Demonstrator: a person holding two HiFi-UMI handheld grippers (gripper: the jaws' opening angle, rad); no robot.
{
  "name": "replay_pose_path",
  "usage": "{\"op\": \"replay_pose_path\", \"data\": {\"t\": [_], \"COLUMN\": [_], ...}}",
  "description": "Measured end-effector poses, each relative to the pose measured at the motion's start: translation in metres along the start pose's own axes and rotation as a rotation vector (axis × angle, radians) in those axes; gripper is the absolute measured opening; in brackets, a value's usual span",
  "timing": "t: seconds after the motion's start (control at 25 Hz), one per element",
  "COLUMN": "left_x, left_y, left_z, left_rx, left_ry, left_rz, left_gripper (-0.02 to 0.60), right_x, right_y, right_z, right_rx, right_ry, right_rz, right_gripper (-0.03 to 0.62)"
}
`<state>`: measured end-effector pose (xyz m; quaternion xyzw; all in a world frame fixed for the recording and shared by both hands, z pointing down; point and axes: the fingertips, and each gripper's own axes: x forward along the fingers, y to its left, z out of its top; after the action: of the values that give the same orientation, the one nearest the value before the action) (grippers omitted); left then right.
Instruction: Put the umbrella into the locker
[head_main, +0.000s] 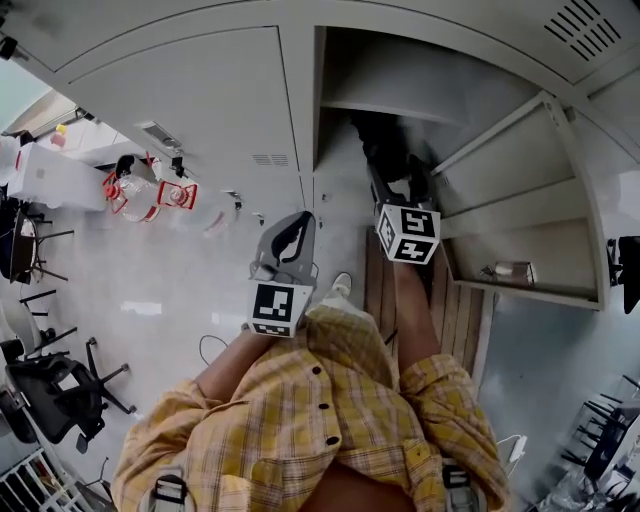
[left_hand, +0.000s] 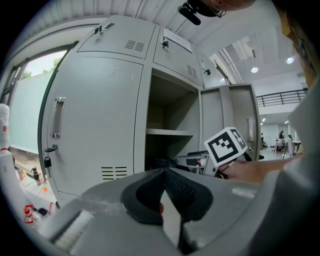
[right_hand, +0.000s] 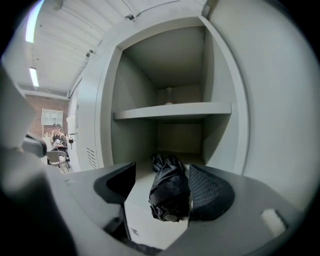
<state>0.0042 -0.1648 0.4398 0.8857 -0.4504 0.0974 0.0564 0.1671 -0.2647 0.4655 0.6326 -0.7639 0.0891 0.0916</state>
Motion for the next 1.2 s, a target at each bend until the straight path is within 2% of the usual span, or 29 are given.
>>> {"op": "replay_pose_path", "data": {"t": [0.2, 0.36, 0.56, 0.64, 1.2], "left_x": [-0.005, -0.007, -0.008, -0.009, -0.017], "left_y": [-0.003, -0.005, -0.007, -0.007, -0.014], "left_z": [0.003, 0.005, 0.008, 0.009, 0.017], "left_rx": [-0.004, -0.007, -0.009, -0.010, -0.004], "left_ry": [-0.016, -0.029, -0.039, -0.043, -0.071], "left_rz": [-0.018, -0.030, -0.044, -0.049, -0.079], "left_gripper": [0.005, 0.005, 0.005, 0.005, 0.005], "right_x": [-0.026, -0.045, -0.066, -0.073, -0.112], "right_y": [0.008, 0.013, 0.020, 0.024, 0.053], "right_z": [0.016, 0.020, 0.024, 0.027, 0.030], "right_rx": [0.001, -0.003, 0.054, 0.060, 0.063], "right_ry": [-0.053, -0.083, -0.105, -0.116, -0.139], "right_rz": [-0.021, -0.043, -0.062, -0.072, -0.052], "right_gripper": [0.265, 0.143, 0.069, 0.006, -0.002]}}
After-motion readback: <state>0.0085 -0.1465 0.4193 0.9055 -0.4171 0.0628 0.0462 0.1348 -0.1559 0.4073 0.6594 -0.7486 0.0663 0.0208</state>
